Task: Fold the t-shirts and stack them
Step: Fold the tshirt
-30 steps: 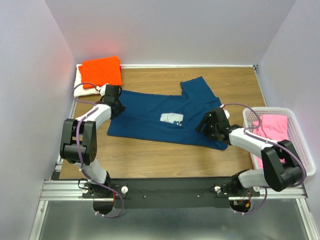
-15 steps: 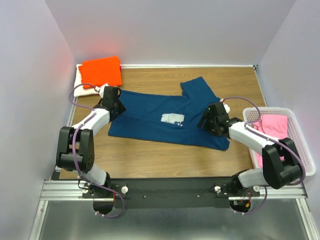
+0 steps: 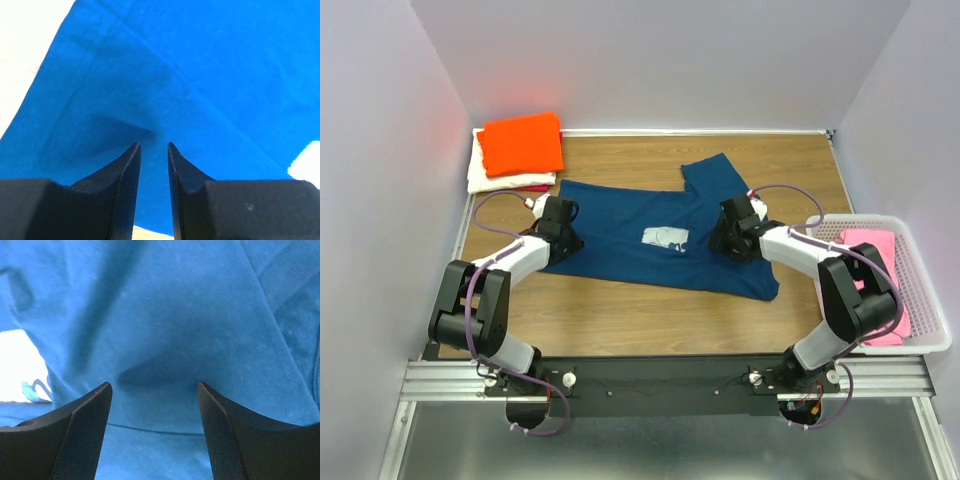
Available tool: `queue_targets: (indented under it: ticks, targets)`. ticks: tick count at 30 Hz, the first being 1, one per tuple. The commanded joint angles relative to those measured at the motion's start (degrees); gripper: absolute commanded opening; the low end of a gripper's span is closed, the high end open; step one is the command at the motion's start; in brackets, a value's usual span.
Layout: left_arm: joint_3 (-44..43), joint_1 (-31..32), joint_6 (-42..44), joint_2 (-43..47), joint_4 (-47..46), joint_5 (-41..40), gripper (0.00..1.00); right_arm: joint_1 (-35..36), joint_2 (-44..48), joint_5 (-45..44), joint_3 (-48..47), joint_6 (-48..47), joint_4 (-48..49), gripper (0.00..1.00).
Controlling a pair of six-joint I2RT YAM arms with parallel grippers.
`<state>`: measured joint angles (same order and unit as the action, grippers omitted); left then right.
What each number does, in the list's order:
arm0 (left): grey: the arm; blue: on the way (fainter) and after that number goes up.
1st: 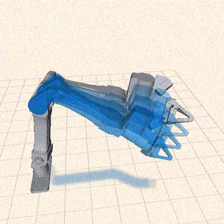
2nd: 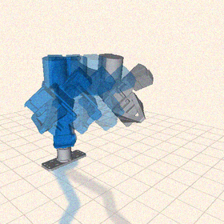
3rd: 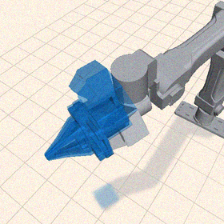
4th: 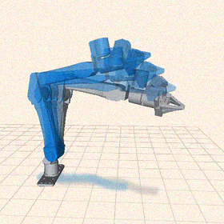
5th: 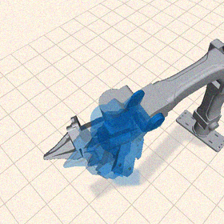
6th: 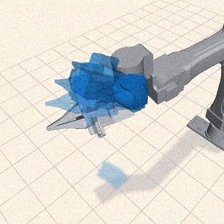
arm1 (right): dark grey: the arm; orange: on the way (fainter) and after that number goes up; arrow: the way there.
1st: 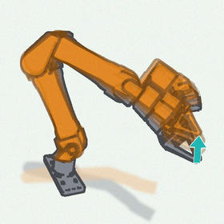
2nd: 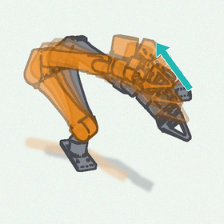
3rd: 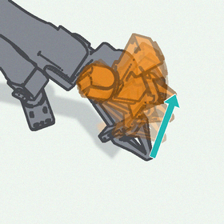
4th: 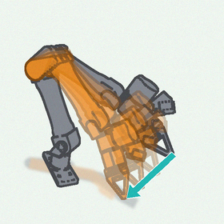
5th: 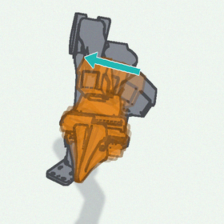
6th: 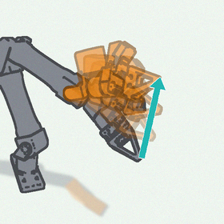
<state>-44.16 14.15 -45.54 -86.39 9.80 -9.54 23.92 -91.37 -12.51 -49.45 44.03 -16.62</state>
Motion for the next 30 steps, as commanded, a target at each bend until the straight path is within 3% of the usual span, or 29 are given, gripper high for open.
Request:
queue_targets:
  ticks: [1,23,28,30]
  targets:
    - [1.09,1.14,-1.48,0.79,2.41,-3.64,0.35,0.34,-2.49,-3.40,-0.56,-1.40,-1.31,0.76]
    - [9.53,7.10,-1.83,7.37,13.48,1.62,0.33,0.42,7.16,0.56,10.43,-0.79,-5.60,0.77]
    - [6.38,9.58,-1.66,10.45,16.73,2.25,0.33,0.42,9.72,0.03,8.42,-1.49,-7.54,0.77]
    - [1.83,9.40,0.01,10.19,17.79,-1.16,0.34,0.42,9.81,-0.67,6.31,-2.28,-8.25,0.77]
